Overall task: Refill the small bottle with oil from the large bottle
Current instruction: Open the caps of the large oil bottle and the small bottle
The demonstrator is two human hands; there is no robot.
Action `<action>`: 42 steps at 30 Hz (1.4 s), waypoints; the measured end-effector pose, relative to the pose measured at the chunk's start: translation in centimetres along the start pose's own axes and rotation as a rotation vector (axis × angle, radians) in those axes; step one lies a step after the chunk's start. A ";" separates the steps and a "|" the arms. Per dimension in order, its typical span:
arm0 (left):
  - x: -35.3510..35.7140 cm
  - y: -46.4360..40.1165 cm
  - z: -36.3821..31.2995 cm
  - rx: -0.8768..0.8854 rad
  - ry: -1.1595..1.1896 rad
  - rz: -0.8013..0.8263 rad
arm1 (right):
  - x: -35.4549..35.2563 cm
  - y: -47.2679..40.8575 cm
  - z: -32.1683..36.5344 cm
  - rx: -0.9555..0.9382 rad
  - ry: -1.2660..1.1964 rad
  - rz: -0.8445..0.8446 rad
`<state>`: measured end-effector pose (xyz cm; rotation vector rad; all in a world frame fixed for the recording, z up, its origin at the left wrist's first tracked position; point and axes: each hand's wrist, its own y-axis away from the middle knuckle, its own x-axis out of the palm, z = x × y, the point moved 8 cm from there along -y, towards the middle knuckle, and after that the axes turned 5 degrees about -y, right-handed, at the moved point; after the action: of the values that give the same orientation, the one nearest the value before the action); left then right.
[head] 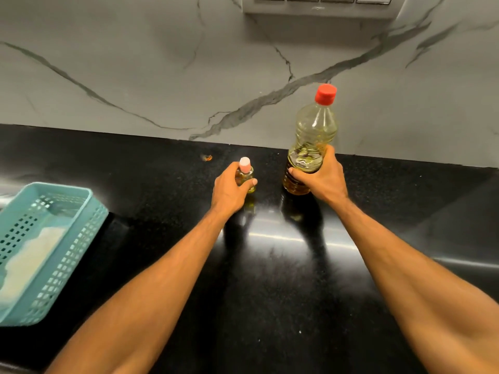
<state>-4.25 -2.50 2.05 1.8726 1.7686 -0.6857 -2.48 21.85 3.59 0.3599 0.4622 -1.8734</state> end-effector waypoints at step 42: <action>-11.4 28.6 3.3 0.316 0.193 -0.124 | -4.6 30.2 1.7 0.187 -0.141 -0.061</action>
<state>23.70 -14.96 6.82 2.1087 2.0072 -0.9011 27.43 15.63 3.00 0.3385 0.2050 -1.9919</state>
